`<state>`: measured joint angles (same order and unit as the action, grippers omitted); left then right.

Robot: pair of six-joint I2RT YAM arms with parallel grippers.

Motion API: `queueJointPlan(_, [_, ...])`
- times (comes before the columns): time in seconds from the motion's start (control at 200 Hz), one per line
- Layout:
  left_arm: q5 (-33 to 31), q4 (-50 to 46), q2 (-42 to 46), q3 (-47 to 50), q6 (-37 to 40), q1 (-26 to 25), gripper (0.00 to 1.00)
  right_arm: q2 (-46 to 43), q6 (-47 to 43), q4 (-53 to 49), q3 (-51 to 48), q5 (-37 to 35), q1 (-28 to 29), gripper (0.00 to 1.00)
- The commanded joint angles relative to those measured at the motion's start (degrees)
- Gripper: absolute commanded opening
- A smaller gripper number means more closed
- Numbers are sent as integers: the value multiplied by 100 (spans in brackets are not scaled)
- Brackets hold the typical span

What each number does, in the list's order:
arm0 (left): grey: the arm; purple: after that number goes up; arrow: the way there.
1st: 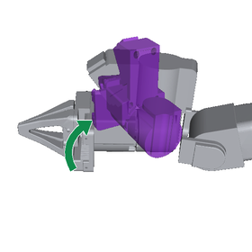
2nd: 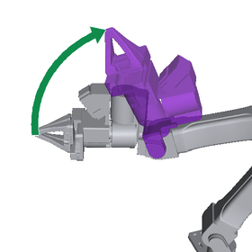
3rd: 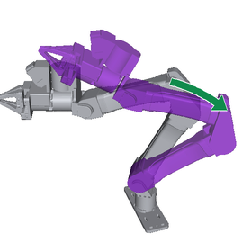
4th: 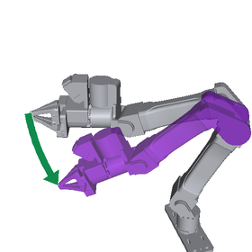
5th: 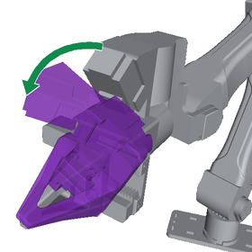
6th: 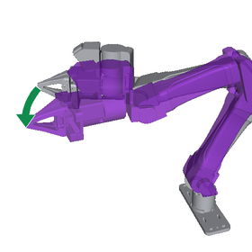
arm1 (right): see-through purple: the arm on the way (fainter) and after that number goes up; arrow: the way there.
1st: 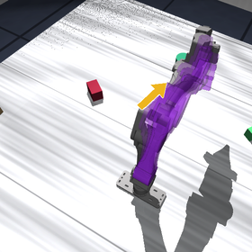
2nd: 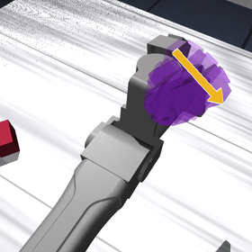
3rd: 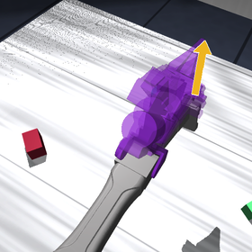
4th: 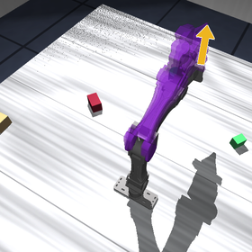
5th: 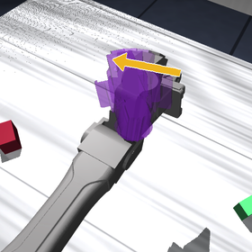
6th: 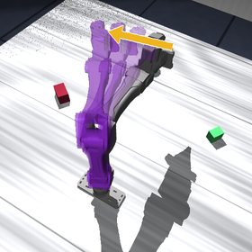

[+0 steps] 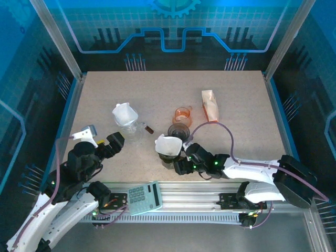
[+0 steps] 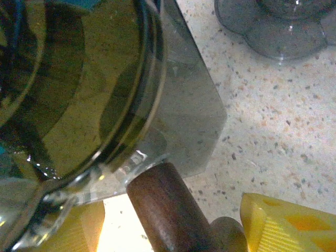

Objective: Place the coffee filter in the dripper

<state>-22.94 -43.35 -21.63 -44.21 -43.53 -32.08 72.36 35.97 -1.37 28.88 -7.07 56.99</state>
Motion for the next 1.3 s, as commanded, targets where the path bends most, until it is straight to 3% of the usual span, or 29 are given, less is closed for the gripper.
queueJointPlan(0.0, [-2,-121,110,-18,21,41,99,202,-20,384,274,-216,40,70])
queueJointPlan(1.296, [95,-228,194,215,-58,41,99,2584,242,1617,1561,-482,-120,69])
